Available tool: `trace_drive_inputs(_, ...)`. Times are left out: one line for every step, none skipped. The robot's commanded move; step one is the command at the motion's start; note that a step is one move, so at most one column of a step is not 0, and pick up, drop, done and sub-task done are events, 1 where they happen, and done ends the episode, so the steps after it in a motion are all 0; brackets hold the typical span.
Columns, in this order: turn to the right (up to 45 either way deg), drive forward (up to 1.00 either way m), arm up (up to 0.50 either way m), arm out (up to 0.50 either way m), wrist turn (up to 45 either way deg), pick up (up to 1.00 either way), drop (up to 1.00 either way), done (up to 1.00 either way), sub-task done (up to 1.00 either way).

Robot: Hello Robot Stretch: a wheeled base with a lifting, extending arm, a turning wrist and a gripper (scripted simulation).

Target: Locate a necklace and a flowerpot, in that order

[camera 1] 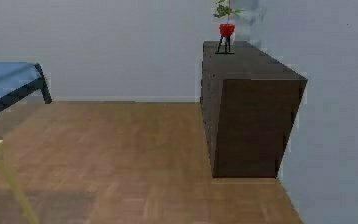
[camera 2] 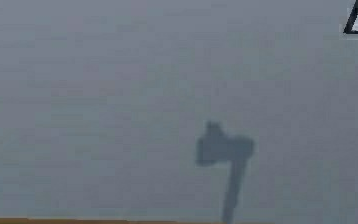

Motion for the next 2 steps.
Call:
trace_drive_inputs(0.0, 1.00, 0.00, 0.00, 0.0, 0.00, 0.00, 0.00, 0.00)
trace_drive_inputs(-3.0, 0.00, 0.00, 0.00, 0.0, 0.00, 0.00, 0.00, 0.00)
